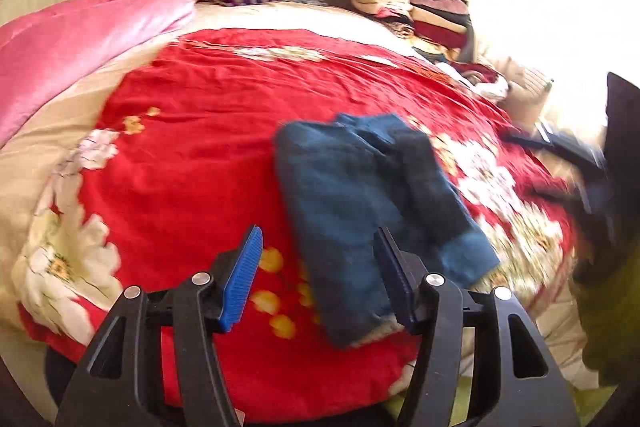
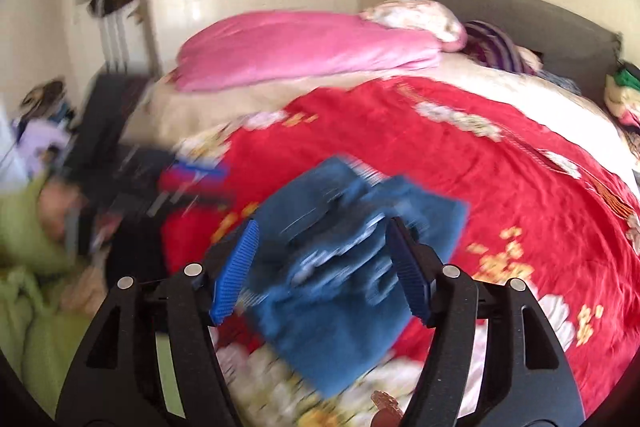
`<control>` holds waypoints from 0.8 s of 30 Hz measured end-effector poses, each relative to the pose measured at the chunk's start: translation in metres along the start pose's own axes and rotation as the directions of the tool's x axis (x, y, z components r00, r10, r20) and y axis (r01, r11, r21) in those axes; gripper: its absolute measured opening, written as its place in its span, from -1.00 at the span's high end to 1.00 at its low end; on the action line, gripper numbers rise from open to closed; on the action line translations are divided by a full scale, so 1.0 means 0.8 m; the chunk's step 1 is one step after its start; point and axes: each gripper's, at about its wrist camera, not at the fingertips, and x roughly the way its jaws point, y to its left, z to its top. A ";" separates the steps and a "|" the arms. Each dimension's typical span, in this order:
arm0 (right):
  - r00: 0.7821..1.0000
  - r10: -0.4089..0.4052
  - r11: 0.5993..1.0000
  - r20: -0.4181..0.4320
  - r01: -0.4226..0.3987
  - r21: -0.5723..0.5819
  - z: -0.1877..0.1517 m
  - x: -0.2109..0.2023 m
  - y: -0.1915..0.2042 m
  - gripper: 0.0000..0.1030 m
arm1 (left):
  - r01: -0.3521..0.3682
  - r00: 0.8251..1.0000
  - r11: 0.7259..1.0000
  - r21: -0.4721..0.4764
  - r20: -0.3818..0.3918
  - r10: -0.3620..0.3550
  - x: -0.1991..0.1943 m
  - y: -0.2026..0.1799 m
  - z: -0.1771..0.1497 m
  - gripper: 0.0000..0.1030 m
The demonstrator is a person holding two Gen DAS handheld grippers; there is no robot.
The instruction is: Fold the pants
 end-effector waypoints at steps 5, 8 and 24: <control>0.996 0.037 0.983 -0.087 -0.052 -0.174 -0.023 0.020 0.061 0.03 | 0.037 0.998 0.999 -0.004 -0.054 -0.037 0.027 0.003 0.025 0.46; 0.993 0.035 0.963 -0.115 -0.064 -0.261 -0.025 0.041 0.086 0.15 | 0.044 0.995 0.999 0.007 -0.087 -0.043 0.049 0.000 0.035 0.47; 0.951 0.087 0.913 -0.297 -0.196 -0.357 -0.053 0.101 0.110 1.00 | 0.050 0.987 0.998 0.037 -0.152 -0.044 0.110 -0.011 0.031 0.47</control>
